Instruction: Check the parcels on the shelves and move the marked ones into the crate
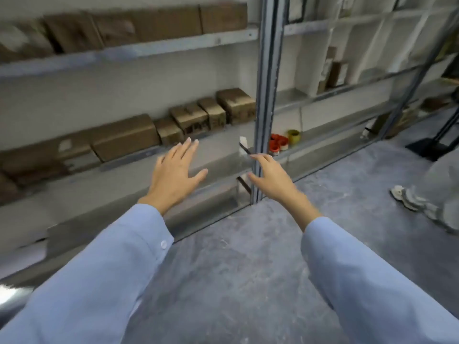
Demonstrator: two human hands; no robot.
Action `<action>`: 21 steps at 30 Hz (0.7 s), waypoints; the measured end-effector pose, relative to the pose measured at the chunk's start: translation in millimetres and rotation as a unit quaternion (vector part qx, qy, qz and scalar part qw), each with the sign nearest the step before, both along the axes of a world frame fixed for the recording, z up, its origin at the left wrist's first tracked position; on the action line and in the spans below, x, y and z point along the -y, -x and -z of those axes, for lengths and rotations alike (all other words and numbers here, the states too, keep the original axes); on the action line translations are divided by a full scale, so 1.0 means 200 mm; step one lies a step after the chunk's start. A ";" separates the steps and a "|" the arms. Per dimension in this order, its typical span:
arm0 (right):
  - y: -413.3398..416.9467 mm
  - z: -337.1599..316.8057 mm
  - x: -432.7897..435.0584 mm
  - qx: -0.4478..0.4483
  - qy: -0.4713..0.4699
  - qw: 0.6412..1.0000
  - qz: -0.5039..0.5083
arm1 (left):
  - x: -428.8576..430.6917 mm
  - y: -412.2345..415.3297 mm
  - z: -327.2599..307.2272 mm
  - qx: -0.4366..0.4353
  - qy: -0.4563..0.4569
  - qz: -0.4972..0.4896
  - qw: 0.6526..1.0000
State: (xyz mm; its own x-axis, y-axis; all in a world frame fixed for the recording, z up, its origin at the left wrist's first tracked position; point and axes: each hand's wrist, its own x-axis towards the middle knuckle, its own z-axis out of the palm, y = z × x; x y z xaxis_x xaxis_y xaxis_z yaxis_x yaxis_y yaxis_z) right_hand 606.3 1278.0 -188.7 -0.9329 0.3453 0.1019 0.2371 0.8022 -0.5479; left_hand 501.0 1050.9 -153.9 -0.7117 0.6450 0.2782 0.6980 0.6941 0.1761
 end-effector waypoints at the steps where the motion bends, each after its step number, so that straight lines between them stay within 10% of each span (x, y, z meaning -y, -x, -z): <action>1: 0.11 -0.08 0.10 -0.010 -0.008 1.000 -0.022 | 0.13 0.07 -0.07 -0.014 -0.003 -0.021 1.000; 21: 1.60 -0.92 1.76 -0.156 -0.079 0.941 -0.289 | 1.83 0.92 -0.73 -0.134 -0.065 -0.304 0.941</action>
